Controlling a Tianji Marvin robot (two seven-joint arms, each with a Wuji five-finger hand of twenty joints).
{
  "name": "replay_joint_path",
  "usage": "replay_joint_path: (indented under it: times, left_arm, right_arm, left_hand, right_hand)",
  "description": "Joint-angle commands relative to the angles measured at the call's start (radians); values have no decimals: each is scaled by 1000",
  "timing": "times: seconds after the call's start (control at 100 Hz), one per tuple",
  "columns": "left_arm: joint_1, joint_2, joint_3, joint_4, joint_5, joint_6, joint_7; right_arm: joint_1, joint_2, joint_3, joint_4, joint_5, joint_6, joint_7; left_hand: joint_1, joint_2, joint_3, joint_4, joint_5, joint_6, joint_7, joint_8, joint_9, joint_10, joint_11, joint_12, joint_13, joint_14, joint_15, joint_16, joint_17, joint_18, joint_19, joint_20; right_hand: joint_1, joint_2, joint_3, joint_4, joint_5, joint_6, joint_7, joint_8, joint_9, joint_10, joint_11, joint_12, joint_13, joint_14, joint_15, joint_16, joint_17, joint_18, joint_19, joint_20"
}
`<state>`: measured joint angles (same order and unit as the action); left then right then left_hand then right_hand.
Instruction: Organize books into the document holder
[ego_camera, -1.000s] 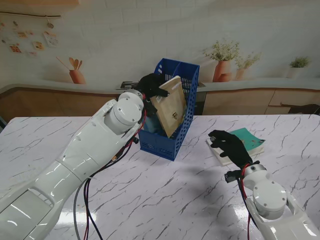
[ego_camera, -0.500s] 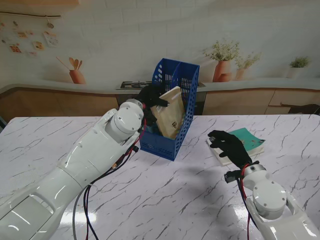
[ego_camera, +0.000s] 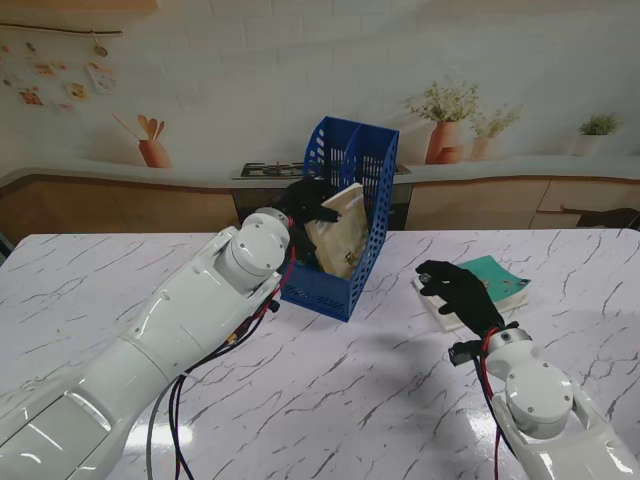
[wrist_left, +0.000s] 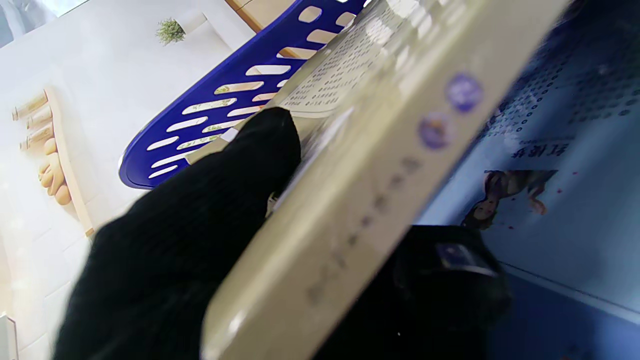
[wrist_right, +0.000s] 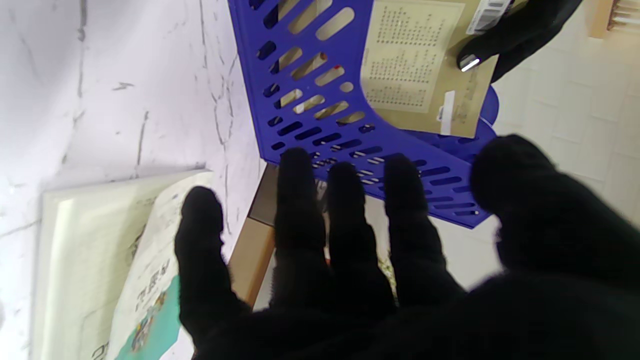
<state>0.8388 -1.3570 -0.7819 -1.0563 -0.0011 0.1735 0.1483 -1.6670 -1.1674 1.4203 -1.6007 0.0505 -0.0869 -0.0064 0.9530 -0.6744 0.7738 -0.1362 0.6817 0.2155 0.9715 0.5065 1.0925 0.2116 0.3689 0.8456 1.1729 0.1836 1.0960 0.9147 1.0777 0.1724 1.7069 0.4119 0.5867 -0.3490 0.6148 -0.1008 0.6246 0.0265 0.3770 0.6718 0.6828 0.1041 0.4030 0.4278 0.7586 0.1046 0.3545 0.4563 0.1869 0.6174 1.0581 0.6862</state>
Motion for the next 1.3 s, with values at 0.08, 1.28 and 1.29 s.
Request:
replay_joint_path:
  times: [0.08,1.28,1.29]
  left_arm:
    - [12,-7,1,-9,-4,-30,-18]
    - [121,71,-87,-259,53,-89,-51]
    - [123,73,-89,-263,55,-90,-51]
  right_arm:
    - [-7,-7,-3,-3,5,-3,0]
    - [-2,-2,-11,-3,-13,-11,12]
    - [-2,-2,-11,-4,-14,-11,12]
  left_hand:
    - [116,111,70,30,0,-127,33,-91,-7,-5,-38,-55,-21,23,-153,-111,-28,-81,25,-74]
    - [-220,375,-452,75,-150,-36,-451,-117,-446,4,-23,-417,-697,182,-731,-403,-1023,300,-807,76]
    - [-219,376,-456,75,-150,-37,-452,-117,-449,3,-27,-419,-701,180,-739,-408,-1033,299,-820,67]
  right_hand:
    - [-7,5,0,30,-9,0,2,11,5,-29,-12,0,4,-32,-20,-16,-1,-163,7,-11]
    - [18,-20,-43,11,-18,-10,10,18,-6,-29,-15,0,-9,-29,-30,-18,-18,-170,-13,-16]
    - [17,-21,-43,11,-18,-10,10,18,-7,-28,-15,0,-9,-29,-30,-18,-18,-171,-13,-16]
